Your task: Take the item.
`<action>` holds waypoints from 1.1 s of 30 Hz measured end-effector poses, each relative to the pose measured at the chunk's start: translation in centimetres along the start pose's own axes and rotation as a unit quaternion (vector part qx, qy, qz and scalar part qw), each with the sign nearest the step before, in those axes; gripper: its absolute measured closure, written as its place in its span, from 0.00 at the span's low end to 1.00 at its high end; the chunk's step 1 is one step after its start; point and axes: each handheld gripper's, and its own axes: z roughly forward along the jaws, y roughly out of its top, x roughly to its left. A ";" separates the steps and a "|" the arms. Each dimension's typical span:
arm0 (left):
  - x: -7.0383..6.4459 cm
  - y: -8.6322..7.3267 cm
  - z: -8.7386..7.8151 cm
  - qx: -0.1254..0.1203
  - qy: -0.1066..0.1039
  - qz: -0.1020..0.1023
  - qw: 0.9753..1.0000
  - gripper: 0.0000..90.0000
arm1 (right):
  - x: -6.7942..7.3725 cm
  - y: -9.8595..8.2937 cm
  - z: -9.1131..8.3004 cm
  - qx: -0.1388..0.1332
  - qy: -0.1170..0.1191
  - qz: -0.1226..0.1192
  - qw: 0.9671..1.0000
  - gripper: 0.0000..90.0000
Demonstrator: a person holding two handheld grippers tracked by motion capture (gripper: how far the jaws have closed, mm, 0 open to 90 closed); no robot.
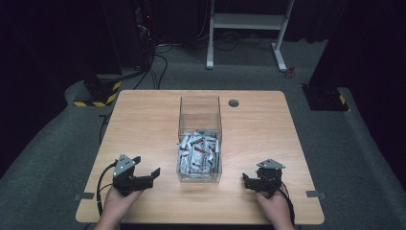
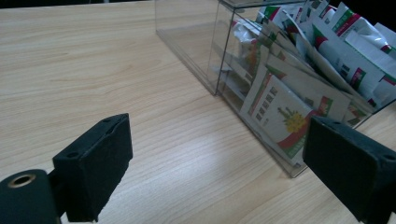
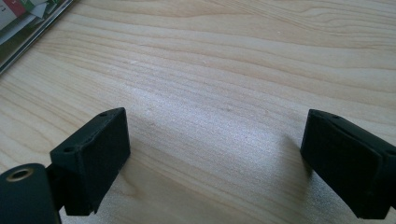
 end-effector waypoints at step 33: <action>-2.6 3.0 0.3 0.007 -0.027 0.027 0.999 0.09 | 0.0 0.0 0.0 0.001 0.001 0.001 1.000 0.09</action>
